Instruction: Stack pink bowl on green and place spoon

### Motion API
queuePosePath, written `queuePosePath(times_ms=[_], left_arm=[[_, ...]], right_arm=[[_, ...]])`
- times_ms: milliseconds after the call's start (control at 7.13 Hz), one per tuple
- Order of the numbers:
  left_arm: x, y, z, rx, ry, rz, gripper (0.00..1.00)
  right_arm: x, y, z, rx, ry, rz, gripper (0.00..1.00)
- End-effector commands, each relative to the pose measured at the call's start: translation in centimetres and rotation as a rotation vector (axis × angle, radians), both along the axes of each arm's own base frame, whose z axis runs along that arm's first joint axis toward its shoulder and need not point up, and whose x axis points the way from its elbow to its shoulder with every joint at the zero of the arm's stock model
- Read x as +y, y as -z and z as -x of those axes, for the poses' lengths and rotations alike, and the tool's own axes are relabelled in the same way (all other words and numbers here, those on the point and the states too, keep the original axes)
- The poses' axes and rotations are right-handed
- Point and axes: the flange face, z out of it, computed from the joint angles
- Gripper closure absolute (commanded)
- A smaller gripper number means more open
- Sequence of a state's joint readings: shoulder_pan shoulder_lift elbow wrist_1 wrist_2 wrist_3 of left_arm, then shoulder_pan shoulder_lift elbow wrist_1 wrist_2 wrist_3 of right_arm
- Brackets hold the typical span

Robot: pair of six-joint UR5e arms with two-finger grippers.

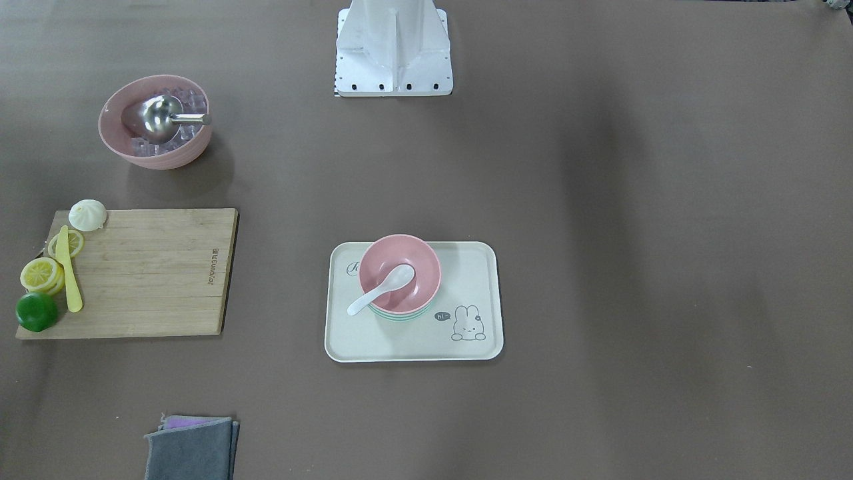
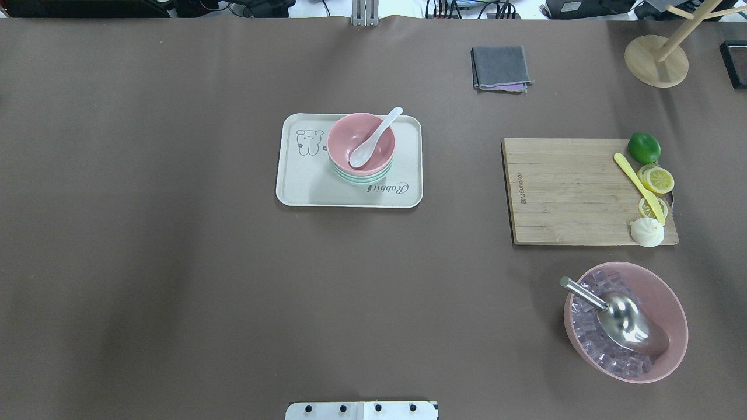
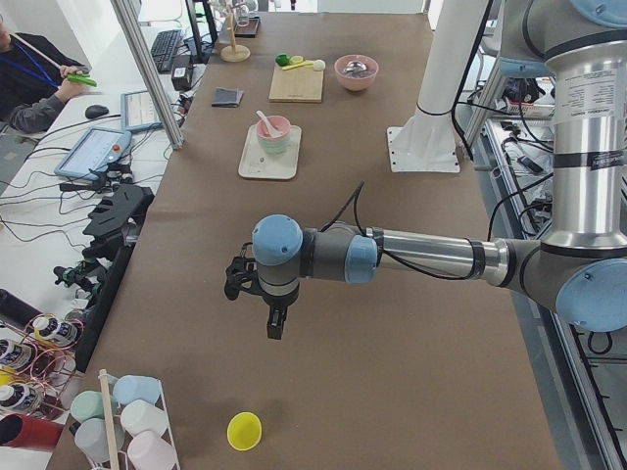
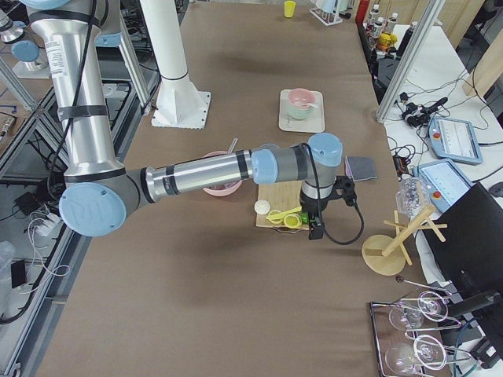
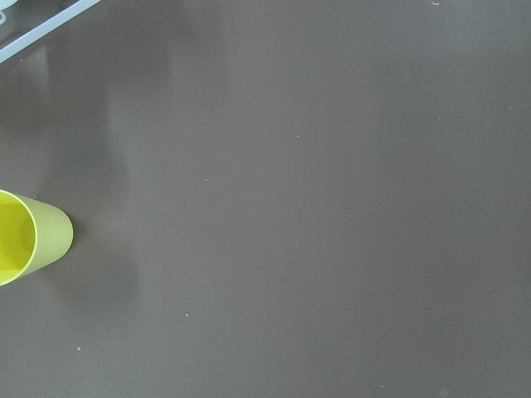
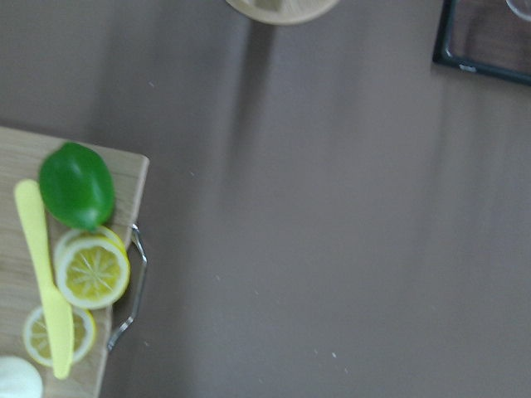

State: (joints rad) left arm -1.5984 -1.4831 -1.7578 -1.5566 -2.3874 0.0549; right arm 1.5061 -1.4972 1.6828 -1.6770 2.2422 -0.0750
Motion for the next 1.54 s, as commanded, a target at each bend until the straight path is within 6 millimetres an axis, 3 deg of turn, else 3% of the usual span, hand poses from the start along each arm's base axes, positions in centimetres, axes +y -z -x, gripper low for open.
queuePosePath(times_ms=[0, 140, 421, 982, 1402], left_arm=[[-0.2, 0.2, 0.0, -0.005, 0.000, -0.001, 0.02], [-0.4, 0.4, -0.1, -0.005, -0.002, -0.004, 0.02], [-0.3, 0.1, -0.1, -0.005, -0.002, 0.000, 0.02], [0.3, -0.4, -0.2, 0.003, -0.001, 0.013, 0.02], [0.6, -2.3, -0.2, 0.009, 0.000, 0.044, 0.02]], right_arm=[[8.3, -7.8, -4.5, -0.006, -0.029, 0.110, 0.00], [10.1, -9.6, -4.6, -0.005, -0.034, 0.152, 0.00], [9.8, -8.7, -5.0, -0.010, -0.044, 0.121, 0.00], [10.2, -9.0, -4.7, -0.040, -0.046, 0.105, 0.00], [10.2, -9.0, -4.7, -0.043, -0.046, 0.105, 0.00]])
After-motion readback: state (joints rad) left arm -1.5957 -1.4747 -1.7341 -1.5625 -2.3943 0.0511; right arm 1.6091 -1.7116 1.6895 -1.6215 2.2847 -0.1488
